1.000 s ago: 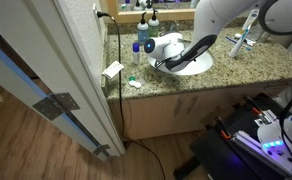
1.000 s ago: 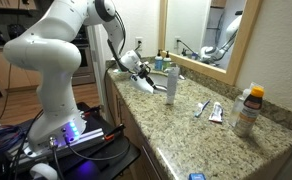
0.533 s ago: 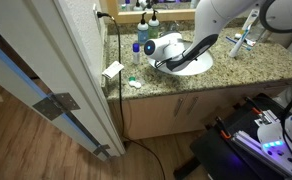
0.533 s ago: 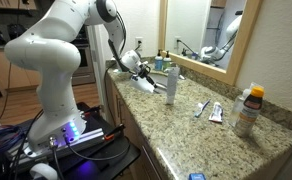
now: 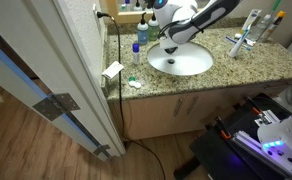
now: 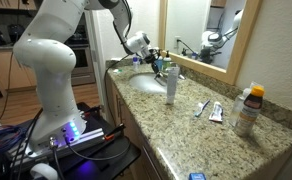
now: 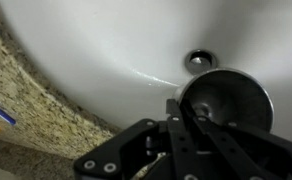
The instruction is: Take the silver cup out of the sink and place it on the counter top
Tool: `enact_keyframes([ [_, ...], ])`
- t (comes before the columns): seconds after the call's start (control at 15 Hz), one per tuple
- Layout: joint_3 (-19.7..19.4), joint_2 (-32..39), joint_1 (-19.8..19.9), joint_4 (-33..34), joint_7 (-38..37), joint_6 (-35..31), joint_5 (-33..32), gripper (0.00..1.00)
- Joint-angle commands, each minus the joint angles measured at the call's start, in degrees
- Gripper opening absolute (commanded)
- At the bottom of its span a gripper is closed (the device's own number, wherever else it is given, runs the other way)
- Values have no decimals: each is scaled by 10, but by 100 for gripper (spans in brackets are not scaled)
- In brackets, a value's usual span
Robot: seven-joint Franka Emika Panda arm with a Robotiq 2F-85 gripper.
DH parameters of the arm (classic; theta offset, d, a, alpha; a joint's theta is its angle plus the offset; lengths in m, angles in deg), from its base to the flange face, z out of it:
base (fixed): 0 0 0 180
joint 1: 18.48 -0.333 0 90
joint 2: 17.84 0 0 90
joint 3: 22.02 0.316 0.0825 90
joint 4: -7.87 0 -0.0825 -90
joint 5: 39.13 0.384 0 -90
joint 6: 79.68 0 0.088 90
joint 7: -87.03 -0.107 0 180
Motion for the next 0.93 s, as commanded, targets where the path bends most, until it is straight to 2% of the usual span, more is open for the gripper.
enact_keyframes([
  [0.0, 69, -103, 87, -40, 159, 21, 104, 1],
  [0.27, 155, -186, 179, -37, 345, 92, 244, 1],
  [0.33, 168, -209, 195, -33, 390, 116, 279, 1],
  [0.47, 169, -234, 202, -18, 472, 162, 348, 1],
  [0.53, 114, -246, 151, -11, 515, 181, 391, 1],
  [0.67, 105, -256, 134, -4, 569, 213, 440, 1],
  [0.73, 85, -251, 122, -8, 525, 187, 410, 1],
  [0.8, 80, -257, 114, -8, 531, 192, 416, 6],
  [0.87, 74, -257, 106, -8, 528, 192, 415, 6],
])
